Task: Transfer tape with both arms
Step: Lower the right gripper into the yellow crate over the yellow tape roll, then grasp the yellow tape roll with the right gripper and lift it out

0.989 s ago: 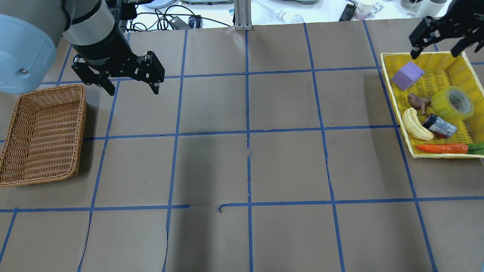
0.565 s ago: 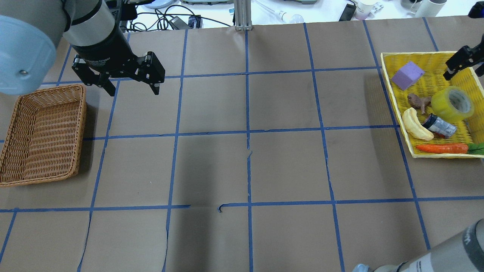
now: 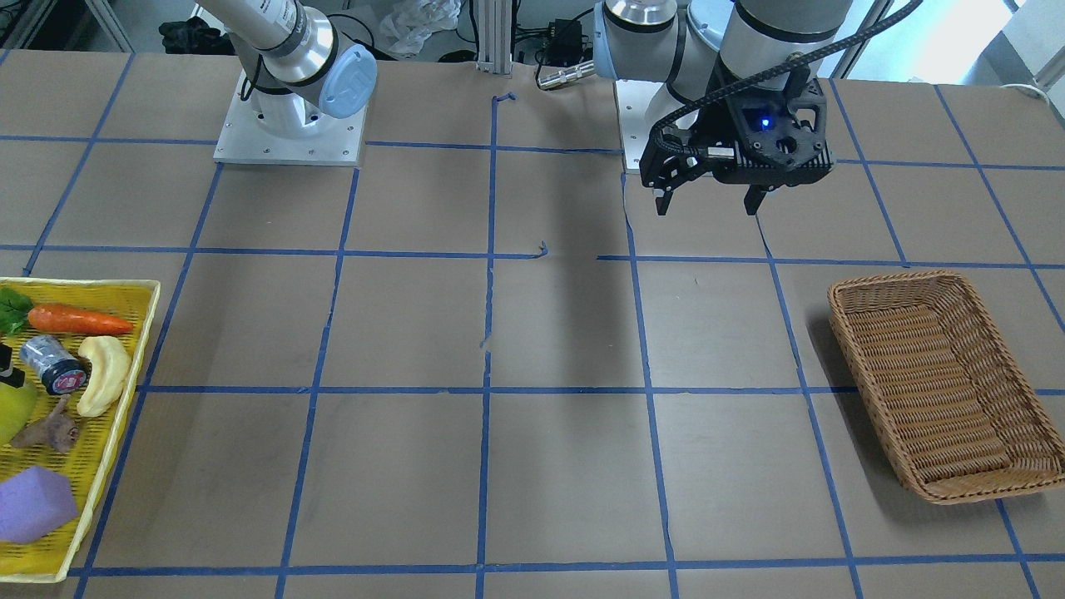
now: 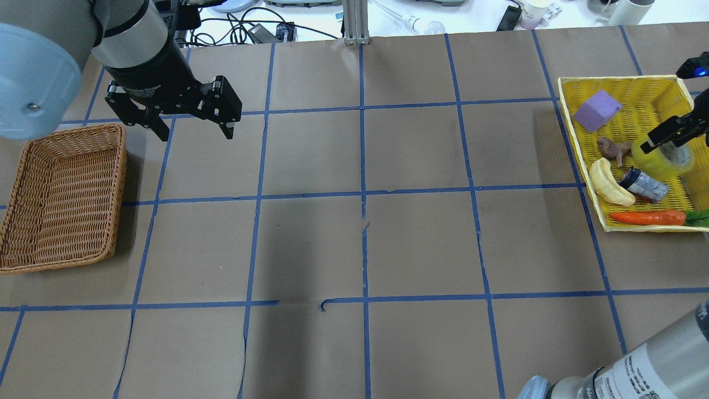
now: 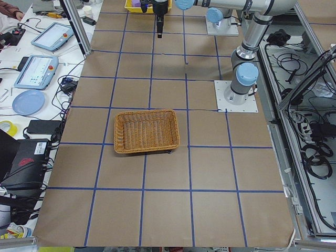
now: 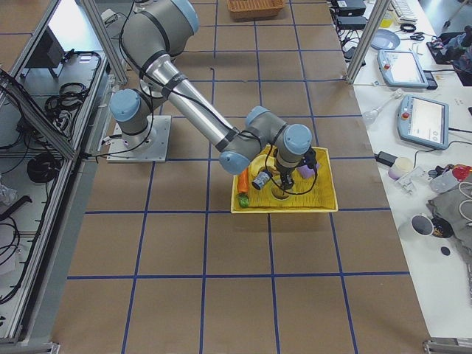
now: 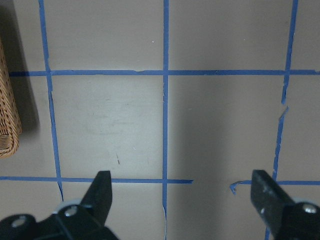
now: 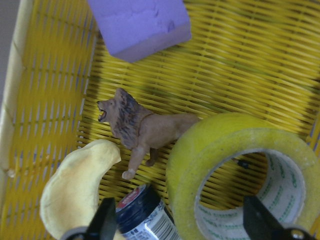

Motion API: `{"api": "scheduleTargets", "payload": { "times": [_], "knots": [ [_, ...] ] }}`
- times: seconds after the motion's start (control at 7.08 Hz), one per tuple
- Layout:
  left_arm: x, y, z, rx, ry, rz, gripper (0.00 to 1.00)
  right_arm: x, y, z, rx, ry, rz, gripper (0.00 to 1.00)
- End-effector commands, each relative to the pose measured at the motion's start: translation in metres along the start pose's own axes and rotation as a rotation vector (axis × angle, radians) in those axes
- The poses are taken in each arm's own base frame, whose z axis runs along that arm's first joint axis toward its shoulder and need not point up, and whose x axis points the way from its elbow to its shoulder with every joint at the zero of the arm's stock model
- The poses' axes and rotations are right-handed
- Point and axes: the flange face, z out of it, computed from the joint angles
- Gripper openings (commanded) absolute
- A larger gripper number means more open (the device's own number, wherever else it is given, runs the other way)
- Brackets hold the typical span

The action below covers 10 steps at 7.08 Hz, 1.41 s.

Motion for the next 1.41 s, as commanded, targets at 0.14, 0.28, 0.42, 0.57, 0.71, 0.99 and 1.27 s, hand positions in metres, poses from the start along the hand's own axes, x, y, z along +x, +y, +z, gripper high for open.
{"api": "scheduleTargets", "payload": {
  "times": [0.14, 0.28, 0.42, 0.57, 0.71, 0.99, 1.27],
  "knots": [
    [0.0, 0.0, 0.001, -0.002, 0.001, -0.001, 1.0, 0.003, 0.01, 0.015, -0.001, 0.018, -0.053, 0.0],
    [0.0, 0.0, 0.001, -0.003, 0.001, 0.0, 1.0, 0.004, 0.008, 0.01, 0.003, 0.023, -0.056, 0.0],
    [0.0, 0.001, 0.002, -0.005, 0.001, 0.0, 1.0, 0.004, 0.006, -0.002, 0.014, 0.034, -0.055, 0.0],
    [0.0, 0.0, 0.002, -0.005, 0.0, 0.0, 1.0, -0.006, -0.002, -0.025, 0.029, 0.063, -0.064, 0.0],
    [0.0, 0.001, 0.002, -0.005, 0.001, 0.0, 1.0, -0.051, -0.022, -0.062, 0.046, 0.088, -0.079, 0.0],
    [0.0, 0.0, 0.002, -0.005, 0.0, 0.0, 1.0, -0.224, -0.115, -0.061, 0.051, 0.148, 0.012, 0.0],
    [0.0, 0.001, 0.002, -0.005, 0.001, -0.001, 1.0, -0.392, -0.197, -0.035, 0.095, 0.154, 0.085, 0.0]
  ]
}}
